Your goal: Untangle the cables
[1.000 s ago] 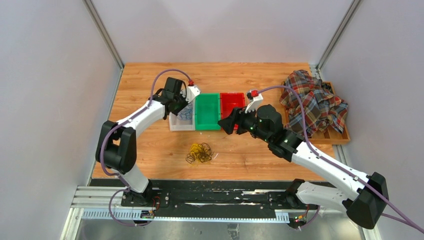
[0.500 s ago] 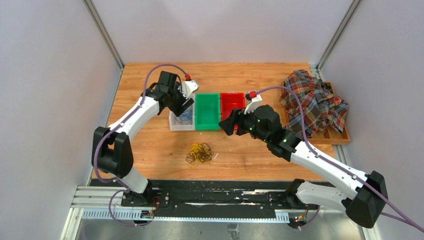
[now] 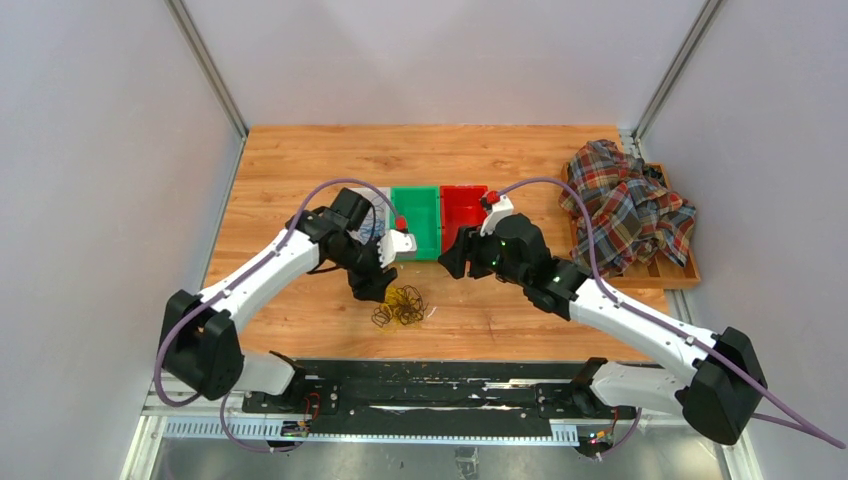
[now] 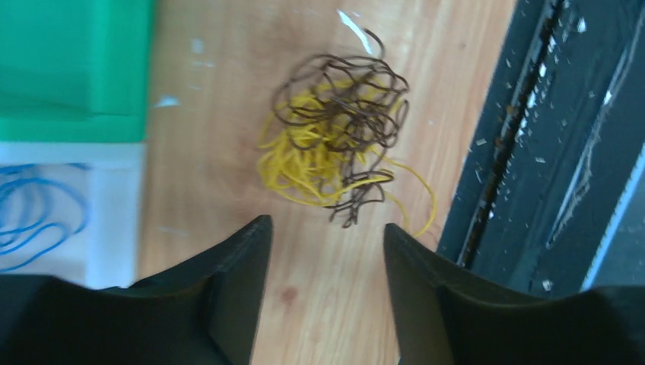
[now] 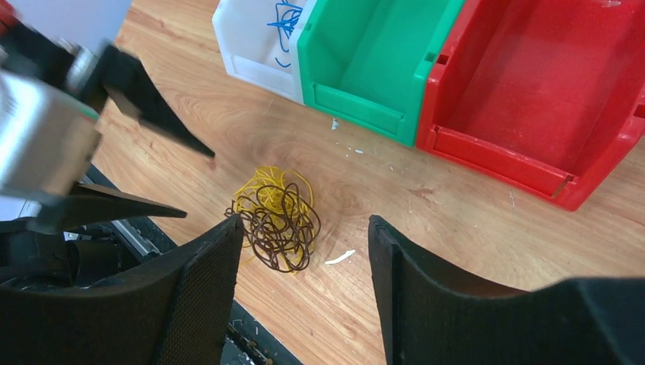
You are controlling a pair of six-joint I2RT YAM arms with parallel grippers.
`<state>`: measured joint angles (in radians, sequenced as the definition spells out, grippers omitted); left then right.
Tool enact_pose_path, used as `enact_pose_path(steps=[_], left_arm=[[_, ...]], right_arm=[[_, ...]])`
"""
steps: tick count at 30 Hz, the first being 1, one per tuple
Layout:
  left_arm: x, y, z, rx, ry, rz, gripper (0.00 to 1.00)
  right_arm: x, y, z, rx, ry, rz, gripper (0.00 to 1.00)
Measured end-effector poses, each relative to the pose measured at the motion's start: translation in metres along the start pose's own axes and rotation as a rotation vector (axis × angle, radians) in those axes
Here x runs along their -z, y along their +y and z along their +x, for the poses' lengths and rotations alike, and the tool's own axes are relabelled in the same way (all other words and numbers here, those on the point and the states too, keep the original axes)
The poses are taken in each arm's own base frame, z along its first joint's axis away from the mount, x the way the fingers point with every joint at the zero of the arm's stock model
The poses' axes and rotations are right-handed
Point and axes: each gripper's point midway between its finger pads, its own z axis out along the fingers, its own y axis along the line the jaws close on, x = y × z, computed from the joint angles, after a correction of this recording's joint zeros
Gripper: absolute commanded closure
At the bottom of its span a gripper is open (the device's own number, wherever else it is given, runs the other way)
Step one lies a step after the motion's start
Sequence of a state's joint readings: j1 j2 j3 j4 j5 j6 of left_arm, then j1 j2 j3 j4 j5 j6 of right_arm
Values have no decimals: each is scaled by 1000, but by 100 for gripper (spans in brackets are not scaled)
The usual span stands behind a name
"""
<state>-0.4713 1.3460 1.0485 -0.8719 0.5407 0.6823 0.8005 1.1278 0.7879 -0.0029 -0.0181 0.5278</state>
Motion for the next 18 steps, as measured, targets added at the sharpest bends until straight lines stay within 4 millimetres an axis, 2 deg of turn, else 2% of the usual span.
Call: enact_pose_path(steps=[2,5,14,18], left_arm=[[-10,-10,11,3,33,54,55],[-22,-9,19,20,59,80,61],[-45,4,18,11,31,57,58],[-54,6,19,15,36,67,60]], right_arm=[[0,0,1,2,2,0,43],[2,-1,3,5,6,-5,46],[9,-4,10,4,4,-7,52],[9,-4,10,4,4,-7,55]])
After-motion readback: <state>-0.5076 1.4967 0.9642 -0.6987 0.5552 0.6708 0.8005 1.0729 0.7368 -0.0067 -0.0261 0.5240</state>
